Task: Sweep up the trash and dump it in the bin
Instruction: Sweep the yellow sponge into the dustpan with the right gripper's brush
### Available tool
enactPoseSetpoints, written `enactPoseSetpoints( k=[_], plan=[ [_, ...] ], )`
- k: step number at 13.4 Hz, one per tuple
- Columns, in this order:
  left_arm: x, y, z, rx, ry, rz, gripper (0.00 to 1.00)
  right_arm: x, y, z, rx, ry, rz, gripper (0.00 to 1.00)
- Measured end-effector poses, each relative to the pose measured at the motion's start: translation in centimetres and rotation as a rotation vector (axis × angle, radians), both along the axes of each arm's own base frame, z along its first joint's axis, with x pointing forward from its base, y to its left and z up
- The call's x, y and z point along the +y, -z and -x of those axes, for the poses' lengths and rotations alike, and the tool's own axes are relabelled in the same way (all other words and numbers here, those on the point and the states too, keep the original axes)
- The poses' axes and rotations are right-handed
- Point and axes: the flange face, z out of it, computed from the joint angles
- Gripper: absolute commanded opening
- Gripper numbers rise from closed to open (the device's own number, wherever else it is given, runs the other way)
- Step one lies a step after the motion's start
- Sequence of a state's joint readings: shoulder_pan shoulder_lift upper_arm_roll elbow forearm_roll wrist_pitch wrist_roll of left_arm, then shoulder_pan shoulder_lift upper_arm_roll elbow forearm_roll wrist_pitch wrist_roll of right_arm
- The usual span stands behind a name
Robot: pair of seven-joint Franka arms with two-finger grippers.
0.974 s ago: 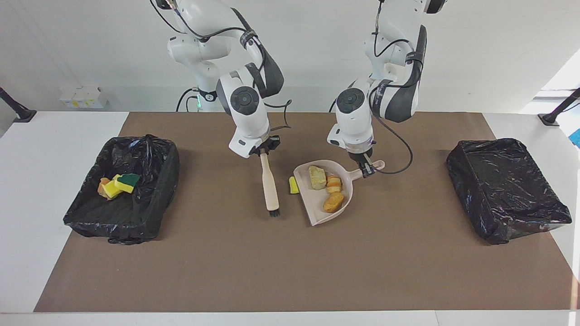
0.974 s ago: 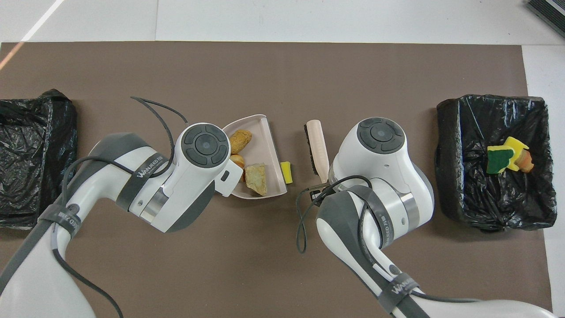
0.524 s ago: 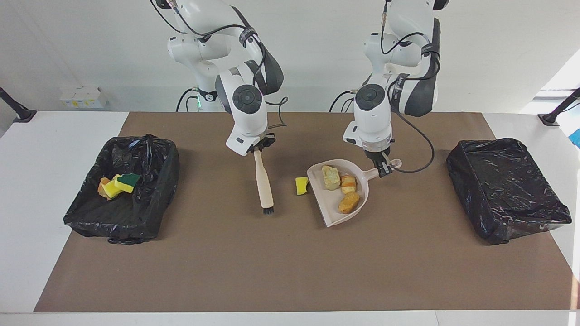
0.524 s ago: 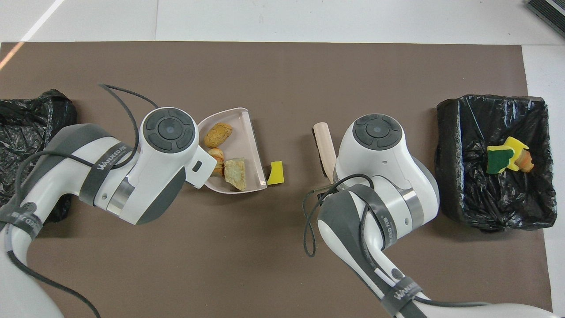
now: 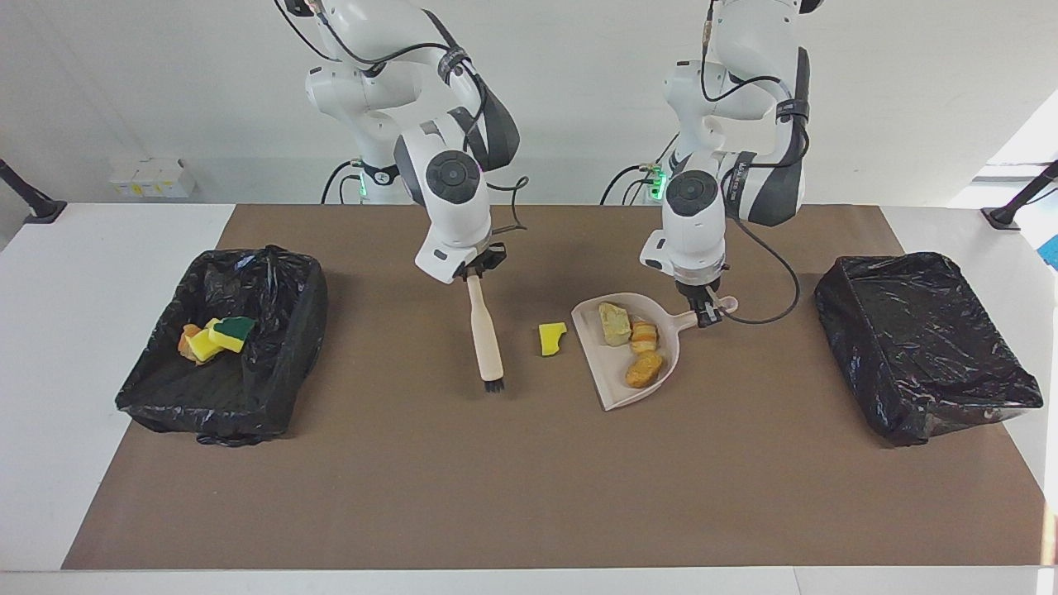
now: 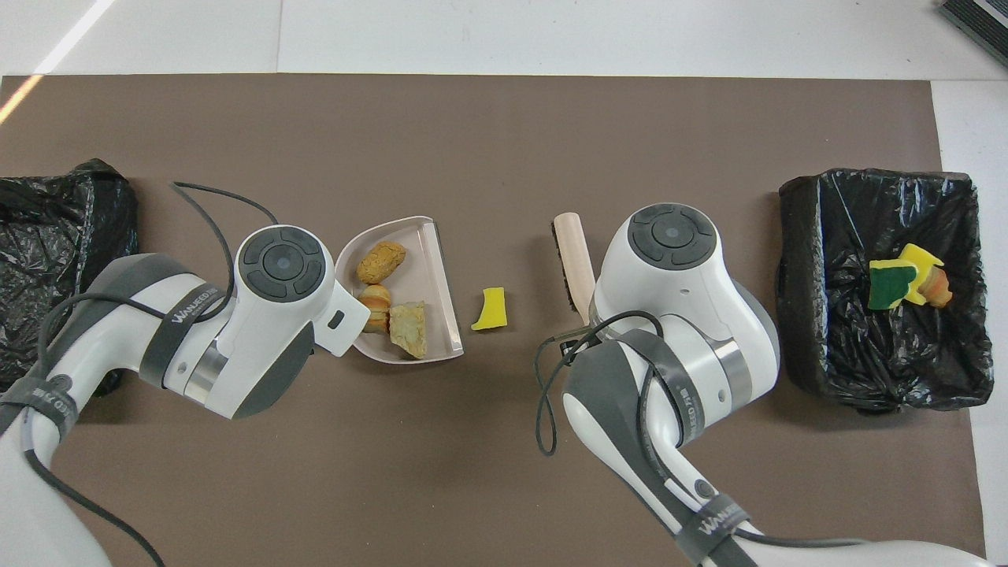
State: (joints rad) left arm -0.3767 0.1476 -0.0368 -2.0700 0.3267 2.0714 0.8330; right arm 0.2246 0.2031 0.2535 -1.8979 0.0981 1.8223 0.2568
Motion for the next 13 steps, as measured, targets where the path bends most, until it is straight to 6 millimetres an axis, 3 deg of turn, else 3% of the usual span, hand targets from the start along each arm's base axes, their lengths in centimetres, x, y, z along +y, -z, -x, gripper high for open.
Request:
enactPoseSetpoints(
  k=[3,7,9,13],
  plan=[
    [-1.2,0.1,0.5,0.006,0.013,0.014,0.0,4.0,2.9,1.6,0.028,0.038,0.003,0.0],
    [-4.7,0.2,2.2,0.019,0.052,0.041,0.0,8.4,2.8,2.6,0.014,0.105,-0.149,0.0],
    [-5.3,0.1,2.5,0.024,0.043,0.066,0.0,9.4,2.2,2.7,0.018,0.128,-0.192,0.0],
    [-5.7,0.3,2.4,0.011,0.042,0.104,0.0,9.4,0.8,2.0,0.007,0.138,-0.198,0.0]
  ],
)
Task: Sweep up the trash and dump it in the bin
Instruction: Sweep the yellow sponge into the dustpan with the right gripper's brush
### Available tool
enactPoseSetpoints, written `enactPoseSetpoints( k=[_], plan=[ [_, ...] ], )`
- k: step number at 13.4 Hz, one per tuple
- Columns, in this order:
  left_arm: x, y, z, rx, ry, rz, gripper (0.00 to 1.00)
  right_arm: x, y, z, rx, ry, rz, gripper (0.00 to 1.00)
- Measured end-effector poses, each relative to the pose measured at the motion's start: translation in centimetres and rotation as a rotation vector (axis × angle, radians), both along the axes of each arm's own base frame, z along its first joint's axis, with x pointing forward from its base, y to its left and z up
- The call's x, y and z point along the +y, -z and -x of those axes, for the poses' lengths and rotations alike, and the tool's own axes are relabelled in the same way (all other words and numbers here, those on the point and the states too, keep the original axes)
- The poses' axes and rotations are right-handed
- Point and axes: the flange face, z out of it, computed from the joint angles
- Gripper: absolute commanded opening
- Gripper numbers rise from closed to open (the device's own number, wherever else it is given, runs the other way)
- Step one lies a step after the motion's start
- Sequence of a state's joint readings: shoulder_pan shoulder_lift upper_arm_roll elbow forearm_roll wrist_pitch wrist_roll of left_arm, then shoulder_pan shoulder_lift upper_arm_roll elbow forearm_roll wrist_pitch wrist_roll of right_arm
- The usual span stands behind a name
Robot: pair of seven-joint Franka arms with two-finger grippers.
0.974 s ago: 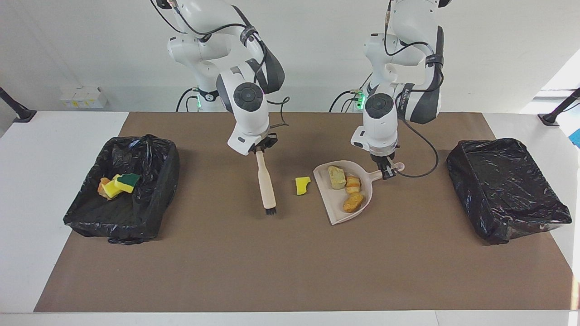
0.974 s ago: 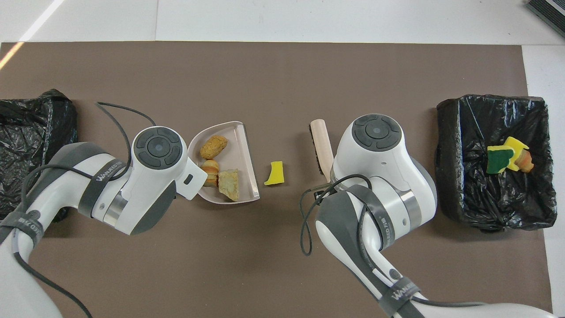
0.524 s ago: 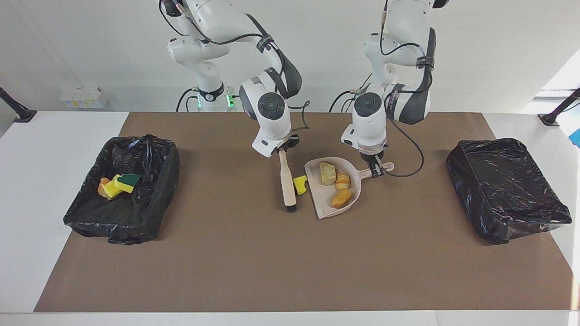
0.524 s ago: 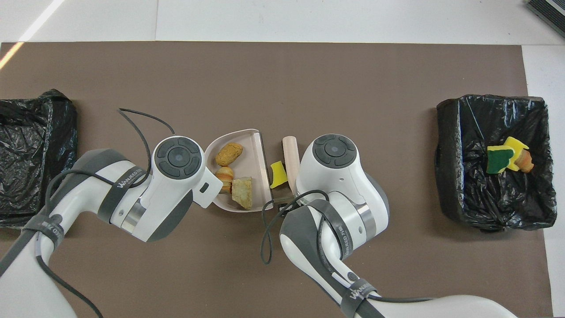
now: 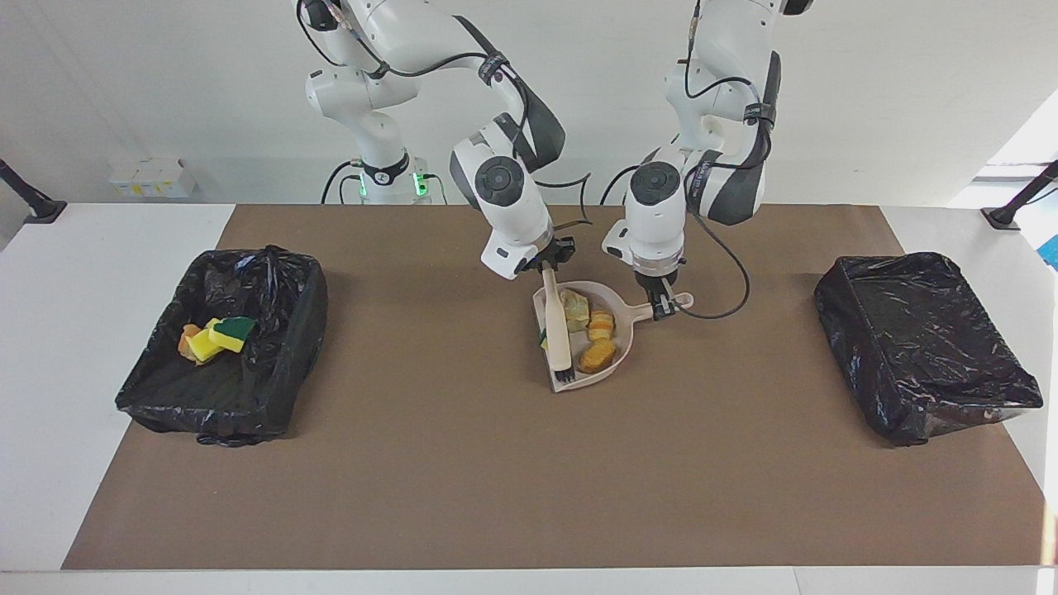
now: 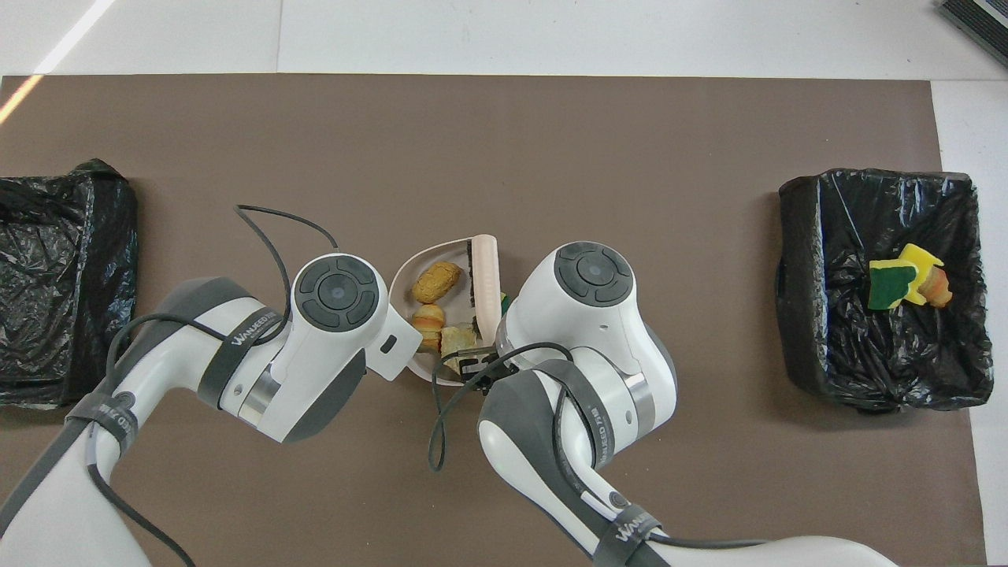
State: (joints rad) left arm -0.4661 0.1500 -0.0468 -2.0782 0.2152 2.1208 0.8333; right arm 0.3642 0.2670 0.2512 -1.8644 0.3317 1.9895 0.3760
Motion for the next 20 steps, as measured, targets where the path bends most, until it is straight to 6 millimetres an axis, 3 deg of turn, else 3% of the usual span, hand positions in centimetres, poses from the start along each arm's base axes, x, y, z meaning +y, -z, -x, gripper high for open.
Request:
enactPoseSetpoints(
  k=[4,10,12,18,20],
  plan=[
    [-0.1,0.2,0.0,-0.003,0.005,0.007,0.0,0.6,-4.7,-0.1,0.001,0.068,0.011,0.0],
    [-0.2,0.3,-0.1,-0.008,0.031,0.016,0.0,0.1,-10.1,1.8,-0.017,0.083,0.017,0.0],
    [-0.2,0.3,-0.1,-0.009,0.032,0.019,0.0,0.0,-8.9,2.5,0.006,0.078,0.036,0.0],
    [-0.5,0.6,-0.6,-0.007,0.042,0.103,0.0,1.6,-0.3,7.6,0.065,0.032,0.104,0.0],
    [-0.5,0.6,-0.6,-0.009,0.047,0.106,0.0,2.1,0.4,8.6,0.084,0.038,0.101,0.0]
  ],
)
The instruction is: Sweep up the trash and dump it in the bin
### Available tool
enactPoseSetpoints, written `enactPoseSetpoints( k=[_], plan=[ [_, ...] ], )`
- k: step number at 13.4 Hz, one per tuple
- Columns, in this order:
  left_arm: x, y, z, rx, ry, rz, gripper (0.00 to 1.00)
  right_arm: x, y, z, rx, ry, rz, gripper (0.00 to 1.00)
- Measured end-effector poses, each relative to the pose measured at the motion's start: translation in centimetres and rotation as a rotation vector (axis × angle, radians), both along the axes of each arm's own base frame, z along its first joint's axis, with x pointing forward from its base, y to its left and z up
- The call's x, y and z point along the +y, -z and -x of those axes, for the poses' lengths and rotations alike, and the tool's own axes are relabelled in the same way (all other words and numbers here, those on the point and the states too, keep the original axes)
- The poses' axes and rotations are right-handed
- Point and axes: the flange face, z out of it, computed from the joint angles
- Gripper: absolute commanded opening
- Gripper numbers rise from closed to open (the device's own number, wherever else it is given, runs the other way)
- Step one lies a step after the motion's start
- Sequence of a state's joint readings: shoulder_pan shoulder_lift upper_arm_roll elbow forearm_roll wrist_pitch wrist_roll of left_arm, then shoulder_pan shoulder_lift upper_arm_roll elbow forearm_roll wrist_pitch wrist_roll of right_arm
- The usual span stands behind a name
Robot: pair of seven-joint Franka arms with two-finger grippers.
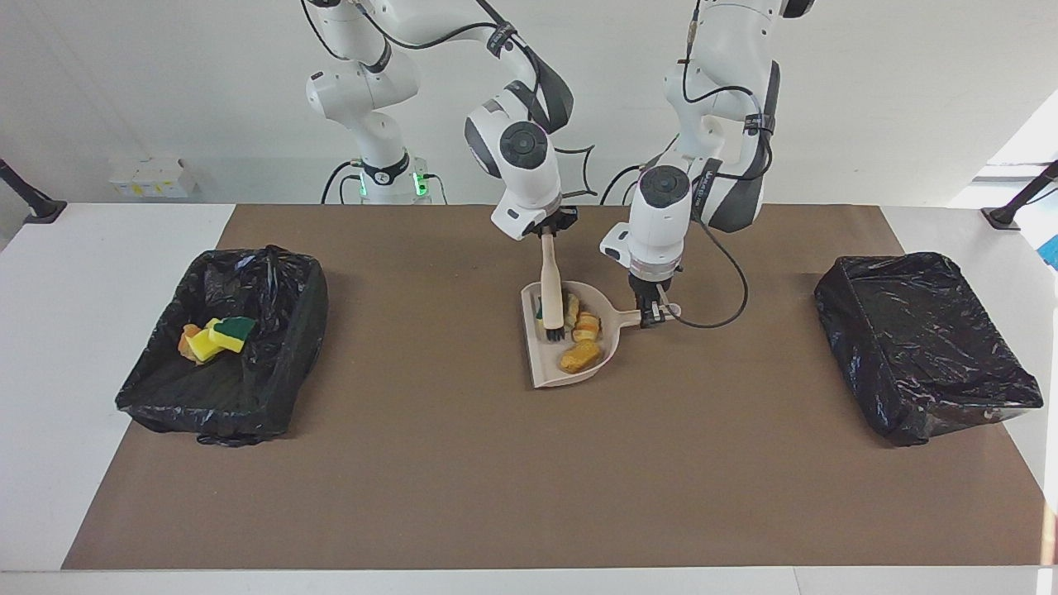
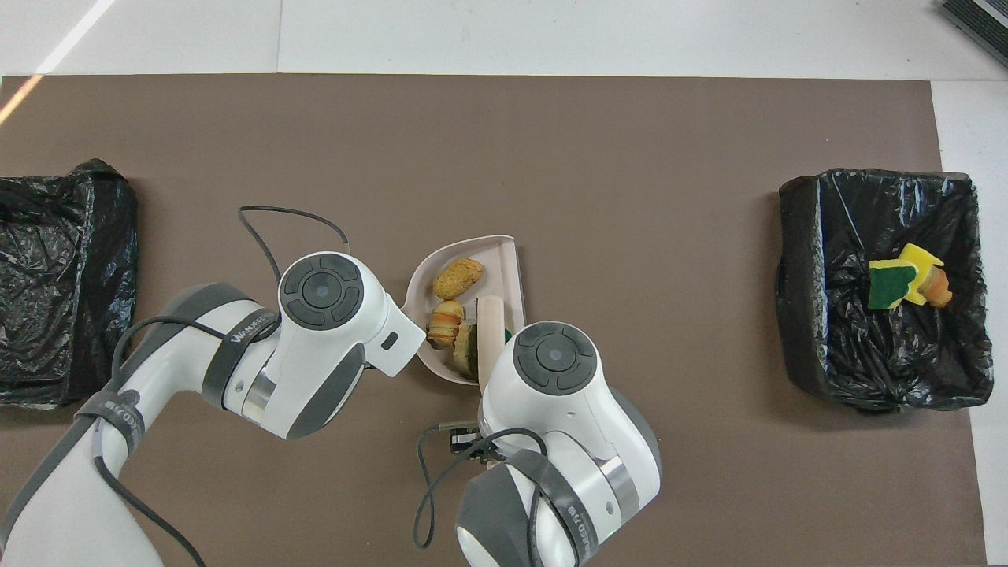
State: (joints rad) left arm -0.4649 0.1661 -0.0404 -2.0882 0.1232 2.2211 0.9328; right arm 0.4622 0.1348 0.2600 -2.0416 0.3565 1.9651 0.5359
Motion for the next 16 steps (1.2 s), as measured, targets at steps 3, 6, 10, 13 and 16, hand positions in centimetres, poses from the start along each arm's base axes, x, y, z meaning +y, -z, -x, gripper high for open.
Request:
enactPoseSetpoints(
  k=[3,6,10,13,16],
  plan=[
    [0.0,0.0,0.0,-0.002,0.003,0.002,0.0,0.1,-0.5,0.1,0.017,0.026,-0.021,0.0],
    [-0.1,0.1,0.0,-0.004,0.003,0.005,0.0,1.0,-1.8,1.2,0.036,0.064,-0.046,0.0],
    [-0.2,0.2,-0.1,-0.009,0.001,0.014,0.0,3.5,-4.5,4.7,0.045,0.068,-0.05,0.0],
    [-0.1,0.2,-0.1,-0.009,0.001,0.014,0.0,3.5,-5.1,5.8,0.074,0.053,-0.026,0.0],
    [-0.1,0.2,-0.1,-0.009,0.0,0.015,0.0,1.0,-4.7,3.1,0.077,0.04,-0.05,0.0]
  ],
)
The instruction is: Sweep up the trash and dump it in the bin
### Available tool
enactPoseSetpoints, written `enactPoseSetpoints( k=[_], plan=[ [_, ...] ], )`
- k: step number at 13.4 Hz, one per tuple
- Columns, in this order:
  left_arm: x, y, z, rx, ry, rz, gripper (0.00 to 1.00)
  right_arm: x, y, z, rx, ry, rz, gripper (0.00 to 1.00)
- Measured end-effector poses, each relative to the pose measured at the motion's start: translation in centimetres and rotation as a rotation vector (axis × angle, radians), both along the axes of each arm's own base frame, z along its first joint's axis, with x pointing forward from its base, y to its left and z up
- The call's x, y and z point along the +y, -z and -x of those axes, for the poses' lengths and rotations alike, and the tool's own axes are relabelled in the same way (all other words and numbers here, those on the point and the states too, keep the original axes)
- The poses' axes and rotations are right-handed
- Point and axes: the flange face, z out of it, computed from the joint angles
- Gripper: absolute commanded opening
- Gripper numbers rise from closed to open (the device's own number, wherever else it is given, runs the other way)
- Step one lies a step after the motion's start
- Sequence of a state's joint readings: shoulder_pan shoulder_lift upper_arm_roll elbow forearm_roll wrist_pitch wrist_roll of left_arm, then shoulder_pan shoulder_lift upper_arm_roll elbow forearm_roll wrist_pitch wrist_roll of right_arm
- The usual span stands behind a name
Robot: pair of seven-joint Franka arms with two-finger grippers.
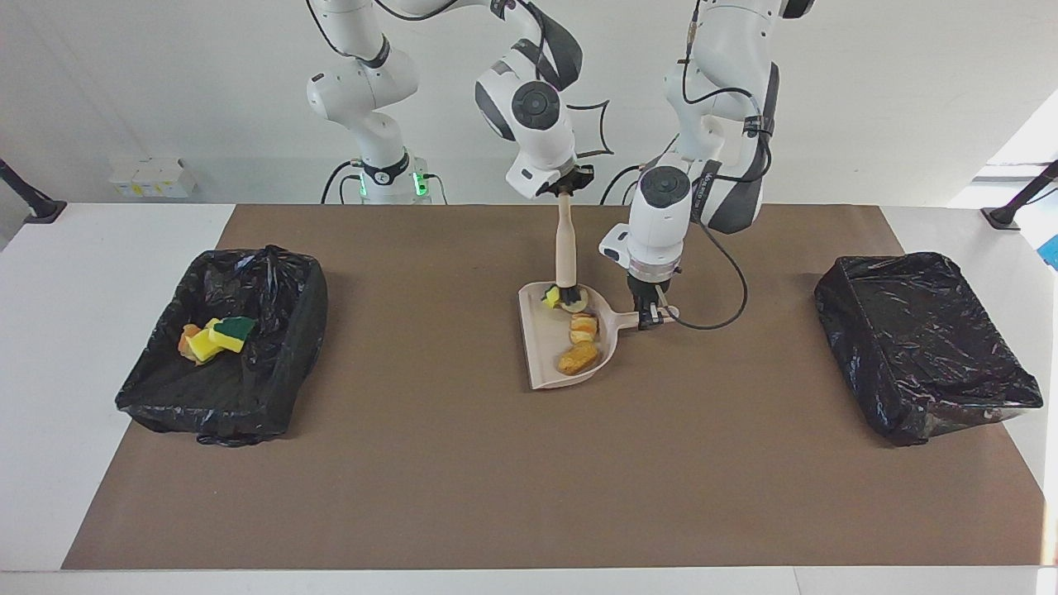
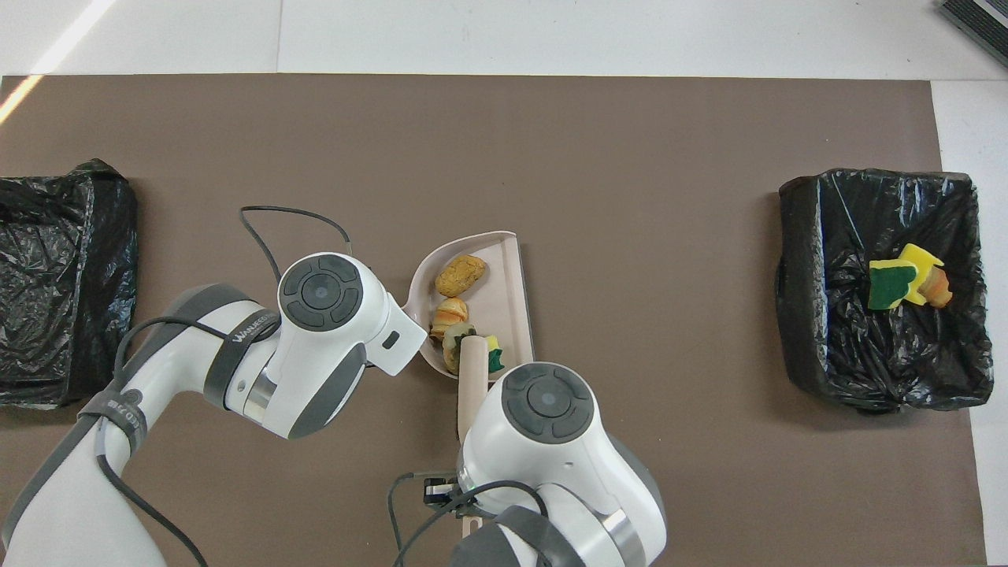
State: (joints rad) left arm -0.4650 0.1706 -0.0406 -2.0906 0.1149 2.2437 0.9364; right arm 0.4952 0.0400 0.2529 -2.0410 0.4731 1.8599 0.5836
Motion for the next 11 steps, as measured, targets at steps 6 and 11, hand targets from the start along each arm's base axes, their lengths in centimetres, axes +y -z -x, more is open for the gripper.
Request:
enactPoseSetpoints(
  k=[6,11],
  plan=[
    [0.6,0.2,-0.3,0.019,-0.075,0.033,0.0,-2.5,-7.4,-3.8,0.061,-0.028,-0.027,0.0],
    [0.7,0.2,-0.4,0.019,-0.114,0.037,0.0,-1.9,-7.9,-3.6,0.056,-0.04,-0.034,0.0]
  ],
)
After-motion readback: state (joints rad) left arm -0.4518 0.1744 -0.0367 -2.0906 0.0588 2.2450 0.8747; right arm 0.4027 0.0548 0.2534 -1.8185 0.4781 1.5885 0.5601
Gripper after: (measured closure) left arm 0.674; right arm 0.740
